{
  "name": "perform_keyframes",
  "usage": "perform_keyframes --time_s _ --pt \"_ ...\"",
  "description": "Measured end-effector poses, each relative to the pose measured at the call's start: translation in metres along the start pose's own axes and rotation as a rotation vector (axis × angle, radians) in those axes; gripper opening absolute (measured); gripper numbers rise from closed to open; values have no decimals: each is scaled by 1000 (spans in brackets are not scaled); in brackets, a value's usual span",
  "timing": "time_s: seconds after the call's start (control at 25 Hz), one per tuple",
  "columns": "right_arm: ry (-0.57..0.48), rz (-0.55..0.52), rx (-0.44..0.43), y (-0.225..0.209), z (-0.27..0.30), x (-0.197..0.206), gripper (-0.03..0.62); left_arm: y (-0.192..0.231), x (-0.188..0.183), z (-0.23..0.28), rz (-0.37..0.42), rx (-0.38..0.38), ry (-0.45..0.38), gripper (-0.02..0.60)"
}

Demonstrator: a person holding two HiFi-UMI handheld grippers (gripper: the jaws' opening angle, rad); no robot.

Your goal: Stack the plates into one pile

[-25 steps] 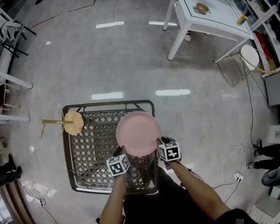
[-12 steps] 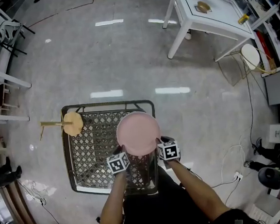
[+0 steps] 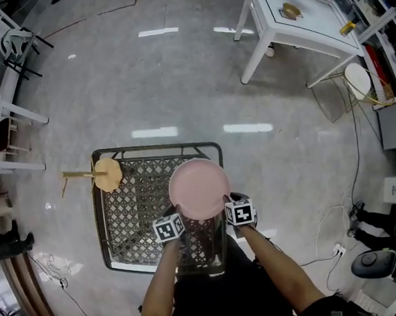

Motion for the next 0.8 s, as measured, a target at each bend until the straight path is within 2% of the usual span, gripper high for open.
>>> perform_keyframes --time_s 0.2,0.4,0.6,0.72,0.8 --pt "-27 -16 29 0 -4 -2 91 -5 -2 -2 29 -25 -7 84" --pt "-46 -22 41 3 -16 0 91 -9 0 -11 53 -11 -12 104" --pt "-103 -45 41 13 -41 0 91 0 0 -37 70 -57 -91 79" --pt "-140 -59 33 22 -62 -1 84 -3 -2 -59 97 -44 -144 54" --pt "-164 -67 30 28 -76 0 58 -8 -2 -75 120 -26 -172 37"
Point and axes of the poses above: the fingertips, and each gripper's own axes: z forward along the fingers, y to its left, x out of its underside, the point moved 5 cm from there along -z, backward along the fingers, and after that the axes turned 10 degrees about y, right-handed, at the moved point
